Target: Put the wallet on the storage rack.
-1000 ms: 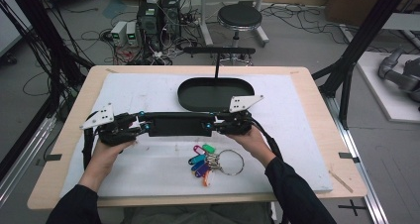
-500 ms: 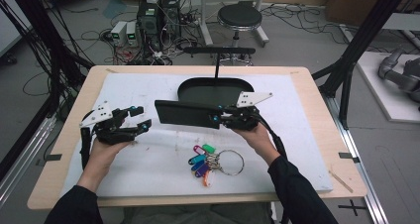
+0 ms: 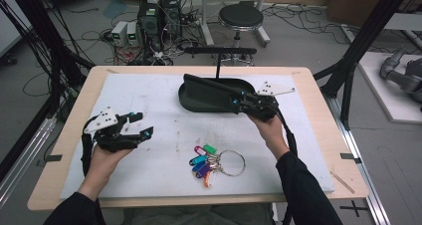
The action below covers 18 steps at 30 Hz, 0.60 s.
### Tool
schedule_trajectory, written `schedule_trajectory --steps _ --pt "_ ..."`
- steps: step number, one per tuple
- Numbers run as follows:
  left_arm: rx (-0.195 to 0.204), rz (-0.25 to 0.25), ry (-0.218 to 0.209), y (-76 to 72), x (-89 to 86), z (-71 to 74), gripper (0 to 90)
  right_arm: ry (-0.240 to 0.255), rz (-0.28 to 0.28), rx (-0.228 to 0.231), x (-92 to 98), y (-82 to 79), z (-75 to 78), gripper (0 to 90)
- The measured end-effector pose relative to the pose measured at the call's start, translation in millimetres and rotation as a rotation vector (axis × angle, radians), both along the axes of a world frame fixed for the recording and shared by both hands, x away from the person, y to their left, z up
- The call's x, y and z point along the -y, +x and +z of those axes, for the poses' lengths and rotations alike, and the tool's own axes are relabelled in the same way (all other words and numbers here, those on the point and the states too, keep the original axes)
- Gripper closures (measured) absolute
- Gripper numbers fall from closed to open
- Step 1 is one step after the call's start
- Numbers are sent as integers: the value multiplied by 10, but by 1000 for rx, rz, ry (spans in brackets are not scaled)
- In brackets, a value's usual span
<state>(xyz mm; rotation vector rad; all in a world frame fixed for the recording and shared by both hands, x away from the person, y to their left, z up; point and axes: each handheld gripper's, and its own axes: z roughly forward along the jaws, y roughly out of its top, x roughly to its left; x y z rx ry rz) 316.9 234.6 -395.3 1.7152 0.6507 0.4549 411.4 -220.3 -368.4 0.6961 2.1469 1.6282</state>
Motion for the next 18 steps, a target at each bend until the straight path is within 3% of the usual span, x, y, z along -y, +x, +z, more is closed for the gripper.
schedule_trajectory --steps 8,18 --pt "5 21 37 -188 42 -76 281 -18 -72 -4 20 97 -55 761" --pt "8 46 24 -277 -17 -138 281 -44 -140 -20 -11 237 -155 762"
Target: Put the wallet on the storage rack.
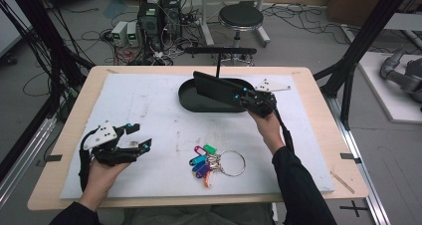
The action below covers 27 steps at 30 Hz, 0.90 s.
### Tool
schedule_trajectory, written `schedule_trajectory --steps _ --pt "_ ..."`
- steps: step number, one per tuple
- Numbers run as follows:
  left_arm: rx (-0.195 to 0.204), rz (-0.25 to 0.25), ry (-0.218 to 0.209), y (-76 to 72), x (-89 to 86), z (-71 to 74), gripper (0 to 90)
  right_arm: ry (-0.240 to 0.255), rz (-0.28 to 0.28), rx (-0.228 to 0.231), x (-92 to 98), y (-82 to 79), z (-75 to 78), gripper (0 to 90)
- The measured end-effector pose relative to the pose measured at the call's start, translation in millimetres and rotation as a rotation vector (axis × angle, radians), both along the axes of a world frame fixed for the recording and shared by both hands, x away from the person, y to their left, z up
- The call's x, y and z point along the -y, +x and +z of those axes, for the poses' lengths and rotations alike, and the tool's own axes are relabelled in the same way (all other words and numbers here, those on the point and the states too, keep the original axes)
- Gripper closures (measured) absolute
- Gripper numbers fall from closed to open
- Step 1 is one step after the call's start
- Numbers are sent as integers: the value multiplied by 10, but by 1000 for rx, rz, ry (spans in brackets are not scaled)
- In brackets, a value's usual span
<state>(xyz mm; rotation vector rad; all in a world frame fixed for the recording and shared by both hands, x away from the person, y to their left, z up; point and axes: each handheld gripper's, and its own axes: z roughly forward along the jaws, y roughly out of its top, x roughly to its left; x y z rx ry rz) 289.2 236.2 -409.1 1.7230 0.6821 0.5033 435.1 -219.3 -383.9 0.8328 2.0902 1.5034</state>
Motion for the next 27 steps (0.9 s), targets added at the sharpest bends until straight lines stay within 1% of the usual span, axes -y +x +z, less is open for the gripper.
schedule_trajectory --steps 1,3,6,9,10,11,13,14,19,21,22,24,27 --pt "0 0 0 0 0 0 281 0 0 0 0 0 0 762" --pt "3 0 -4 2 -7 0 281 -11 -7 -3 -43 56 -15 762" --pt "7 -4 4 10 5 -10 280 -6 -14 11 -79 91 -40 763" --pt "7 -9 4 16 13 -13 281 -3 -15 6 -97 132 -79 762" --pt "6 -9 2 18 22 -14 281 -7 -21 -2 -110 148 -96 763" --pt "9 -10 4 20 28 -14 281 -22 -24 -11 -143 192 -113 763" --pt "8 -15 3 19 42 -10 281 -28 -26 -10 -161 211 -118 763" --pt "11 -15 5 18 49 -9 281 -36 -20 -4 -192 256 -115 763" --pt "19 -20 23 5 72 -6 281 -42 -4 -5 -246 332 -125 762" --pt "28 -14 24 -1 68 -2 281 -46 0 -2 -259 359 -155 762" --pt "27 -14 17 -3 64 -1 281 -49 4 -10 -261 398 -204 762" --pt "27 -13 15 -4 56 0 281 -34 4 -13 -245 430 -234 762" --pt "21 -17 8 -10 49 -7 281 -26 3 -20 -218 456 -263 761"
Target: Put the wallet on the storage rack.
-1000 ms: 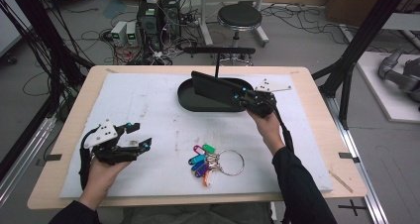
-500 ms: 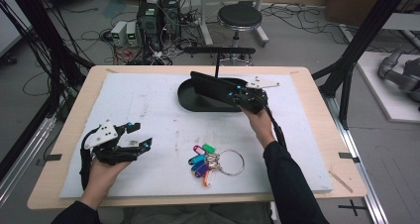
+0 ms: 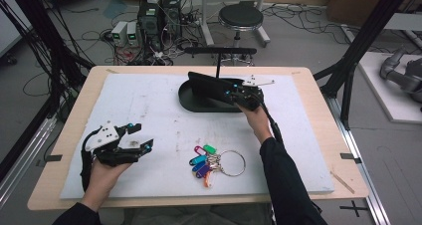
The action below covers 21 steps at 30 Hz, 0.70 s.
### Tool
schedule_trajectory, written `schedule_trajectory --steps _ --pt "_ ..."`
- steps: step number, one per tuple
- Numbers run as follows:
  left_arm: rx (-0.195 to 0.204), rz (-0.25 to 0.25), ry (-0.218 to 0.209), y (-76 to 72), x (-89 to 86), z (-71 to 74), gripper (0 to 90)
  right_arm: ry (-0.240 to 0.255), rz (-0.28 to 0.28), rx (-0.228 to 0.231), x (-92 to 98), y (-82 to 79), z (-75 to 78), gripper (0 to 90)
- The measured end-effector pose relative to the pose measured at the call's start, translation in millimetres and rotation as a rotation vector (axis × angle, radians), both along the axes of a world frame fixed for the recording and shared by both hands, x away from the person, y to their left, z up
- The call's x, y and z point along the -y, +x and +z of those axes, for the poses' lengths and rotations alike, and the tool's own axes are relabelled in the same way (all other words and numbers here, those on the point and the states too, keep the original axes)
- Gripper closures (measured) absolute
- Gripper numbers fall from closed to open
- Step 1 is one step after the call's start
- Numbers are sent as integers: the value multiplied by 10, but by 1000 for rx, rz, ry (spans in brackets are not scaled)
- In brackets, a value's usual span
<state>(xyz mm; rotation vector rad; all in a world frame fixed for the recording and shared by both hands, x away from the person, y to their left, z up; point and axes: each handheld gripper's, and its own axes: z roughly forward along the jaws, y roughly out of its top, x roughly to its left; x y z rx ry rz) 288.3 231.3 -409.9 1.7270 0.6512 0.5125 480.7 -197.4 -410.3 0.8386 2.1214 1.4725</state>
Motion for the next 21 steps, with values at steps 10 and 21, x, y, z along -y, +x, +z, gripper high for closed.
schedule_trajectory --steps 10,21 --pt "-5 -12 18 -1 22 -24 281 -11 1 -34 104 90 -105 749" --pt "-10 -15 26 5 27 -42 281 -63 -24 -75 122 114 -162 713"
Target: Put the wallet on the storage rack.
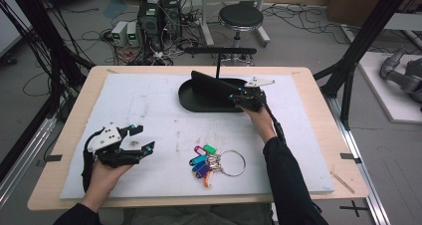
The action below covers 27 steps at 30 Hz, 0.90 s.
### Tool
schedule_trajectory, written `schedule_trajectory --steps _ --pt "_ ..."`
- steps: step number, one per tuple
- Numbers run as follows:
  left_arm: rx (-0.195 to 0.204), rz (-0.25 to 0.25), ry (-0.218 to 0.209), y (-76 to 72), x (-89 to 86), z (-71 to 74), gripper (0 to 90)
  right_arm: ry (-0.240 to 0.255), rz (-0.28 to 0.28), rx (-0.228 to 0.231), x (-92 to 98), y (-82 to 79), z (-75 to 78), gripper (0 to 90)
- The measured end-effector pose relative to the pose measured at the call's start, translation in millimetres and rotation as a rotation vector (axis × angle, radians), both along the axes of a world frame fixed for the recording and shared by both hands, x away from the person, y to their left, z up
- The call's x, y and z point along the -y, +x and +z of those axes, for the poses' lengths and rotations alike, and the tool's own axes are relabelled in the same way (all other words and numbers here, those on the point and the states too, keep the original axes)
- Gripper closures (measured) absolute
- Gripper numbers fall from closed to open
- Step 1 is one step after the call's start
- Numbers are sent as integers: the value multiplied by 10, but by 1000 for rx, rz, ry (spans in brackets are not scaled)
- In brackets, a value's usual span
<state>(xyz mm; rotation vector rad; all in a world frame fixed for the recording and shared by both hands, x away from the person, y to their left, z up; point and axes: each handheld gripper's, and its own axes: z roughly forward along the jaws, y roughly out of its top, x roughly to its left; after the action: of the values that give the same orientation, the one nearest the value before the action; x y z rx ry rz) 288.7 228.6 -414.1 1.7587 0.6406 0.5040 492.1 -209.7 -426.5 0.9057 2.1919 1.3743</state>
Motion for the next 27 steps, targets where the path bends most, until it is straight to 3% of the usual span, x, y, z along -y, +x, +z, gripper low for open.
schedule_trajectory --steps 5,8,18,21,27 --pt "1 -2 5 -1 -4 2 281 -29 -6 -17 -4 6 -24 672" --pt "0 0 4 0 -4 0 281 -10 -14 -13 -15 -12 7 601" --pt "-5 -6 1 14 3 5 281 -17 -39 -4 17 -48 73 487" --pt "-10 0 -3 24 0 5 281 -2 -43 -25 86 -94 142 415" --pt "-55 12 -12 93 -17 8 281 -16 -19 -30 219 -213 265 365"
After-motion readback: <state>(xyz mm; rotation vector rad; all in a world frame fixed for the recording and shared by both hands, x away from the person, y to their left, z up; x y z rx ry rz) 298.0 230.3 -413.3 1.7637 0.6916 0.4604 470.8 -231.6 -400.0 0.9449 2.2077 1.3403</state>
